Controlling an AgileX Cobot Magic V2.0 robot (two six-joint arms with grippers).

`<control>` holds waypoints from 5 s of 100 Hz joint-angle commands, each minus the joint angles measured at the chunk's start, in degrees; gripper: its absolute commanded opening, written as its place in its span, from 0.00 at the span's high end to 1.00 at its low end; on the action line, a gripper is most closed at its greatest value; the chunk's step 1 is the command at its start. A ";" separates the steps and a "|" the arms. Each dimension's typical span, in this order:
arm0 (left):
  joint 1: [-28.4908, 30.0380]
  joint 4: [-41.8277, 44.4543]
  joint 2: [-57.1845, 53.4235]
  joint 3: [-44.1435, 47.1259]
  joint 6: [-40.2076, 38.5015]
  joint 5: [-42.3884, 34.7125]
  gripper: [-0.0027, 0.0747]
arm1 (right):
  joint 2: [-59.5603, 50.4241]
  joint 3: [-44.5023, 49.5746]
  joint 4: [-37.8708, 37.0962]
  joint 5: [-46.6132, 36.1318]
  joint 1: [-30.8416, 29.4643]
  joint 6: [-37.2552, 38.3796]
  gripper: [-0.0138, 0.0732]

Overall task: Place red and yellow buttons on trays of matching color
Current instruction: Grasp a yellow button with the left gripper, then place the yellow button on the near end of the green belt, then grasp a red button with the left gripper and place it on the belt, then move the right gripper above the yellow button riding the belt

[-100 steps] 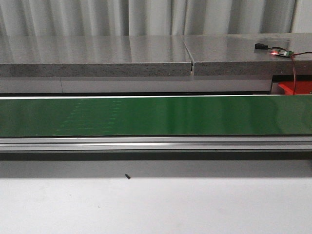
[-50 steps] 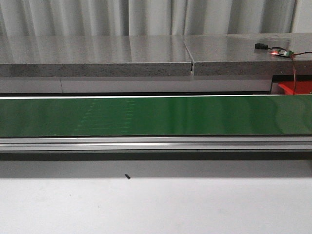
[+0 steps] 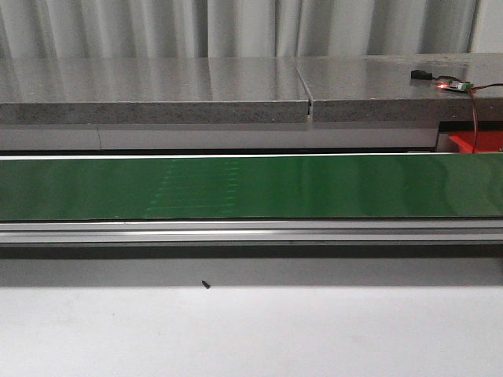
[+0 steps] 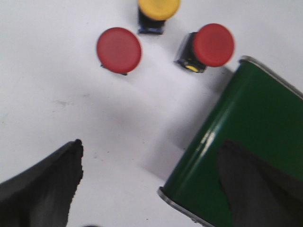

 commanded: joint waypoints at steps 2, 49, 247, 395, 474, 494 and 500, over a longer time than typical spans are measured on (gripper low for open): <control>2.43 -1.25 -0.72 -1.79 0.17 -1.38 0.24 | -0.02 -1.40 -0.22 -3.70 0.10 -0.29 0.92; 3.13 -3.79 8.56 -3.83 0.65 -8.61 0.24 | -0.02 -1.40 -0.22 -3.70 0.10 -0.29 0.92; -12.98 -9.77 -10.30 10.36 8.68 -17.34 0.67 | -0.02 -1.40 -0.17 -3.67 0.10 -0.29 0.92; -29.98 -5.85 -22.46 12.71 13.69 -17.75 0.99 | -0.02 -1.40 0.21 -4.73 0.10 -0.29 0.92; -36.20 0.73 -57.02 43.84 9.18 -28.48 0.99 | 0.08 -1.40 0.45 -2.01 0.10 -0.23 0.92; -36.20 0.62 -67.04 48.74 9.02 -27.11 0.99 | 0.10 -1.62 0.45 -0.59 0.16 -0.29 0.92; -36.20 0.62 -68.70 49.46 9.02 -26.01 0.99 | 0.51 -1.92 0.45 -0.37 0.19 -0.29 0.92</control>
